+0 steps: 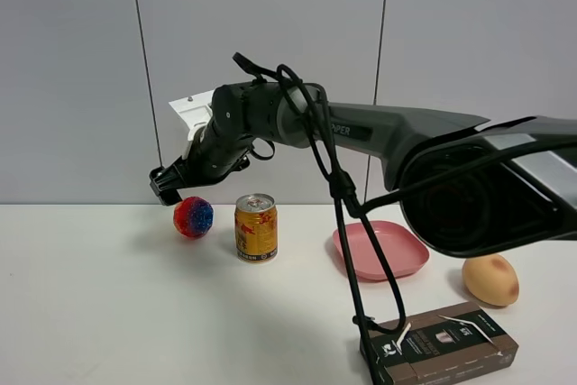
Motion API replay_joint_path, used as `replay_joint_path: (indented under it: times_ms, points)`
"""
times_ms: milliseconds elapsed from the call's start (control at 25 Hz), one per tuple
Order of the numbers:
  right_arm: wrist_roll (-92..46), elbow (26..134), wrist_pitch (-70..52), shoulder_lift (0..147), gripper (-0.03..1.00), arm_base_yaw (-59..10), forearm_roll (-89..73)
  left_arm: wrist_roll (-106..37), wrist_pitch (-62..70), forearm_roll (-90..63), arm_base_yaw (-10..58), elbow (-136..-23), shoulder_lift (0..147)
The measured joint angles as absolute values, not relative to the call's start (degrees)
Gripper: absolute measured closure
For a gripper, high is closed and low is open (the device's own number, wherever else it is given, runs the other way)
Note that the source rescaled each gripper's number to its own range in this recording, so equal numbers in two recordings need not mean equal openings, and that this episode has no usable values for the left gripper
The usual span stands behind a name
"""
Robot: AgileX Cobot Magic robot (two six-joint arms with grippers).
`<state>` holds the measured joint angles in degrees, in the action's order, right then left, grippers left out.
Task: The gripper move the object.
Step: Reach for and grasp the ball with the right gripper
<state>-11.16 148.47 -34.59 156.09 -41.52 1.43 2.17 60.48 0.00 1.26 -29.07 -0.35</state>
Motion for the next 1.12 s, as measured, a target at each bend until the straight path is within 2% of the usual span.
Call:
replay_joint_path:
  times_ms: [600,1120]
  points:
    - [-12.5,148.5,-28.9,159.6,-0.03,-40.8,1.6,2.1,60.5,0.0,1.3,-29.1,-0.3]
    - [-12.8,148.5,-28.5,161.4,-0.02,-40.3,1.2,2.1,60.5,0.0,1.3,-29.1,-0.3]
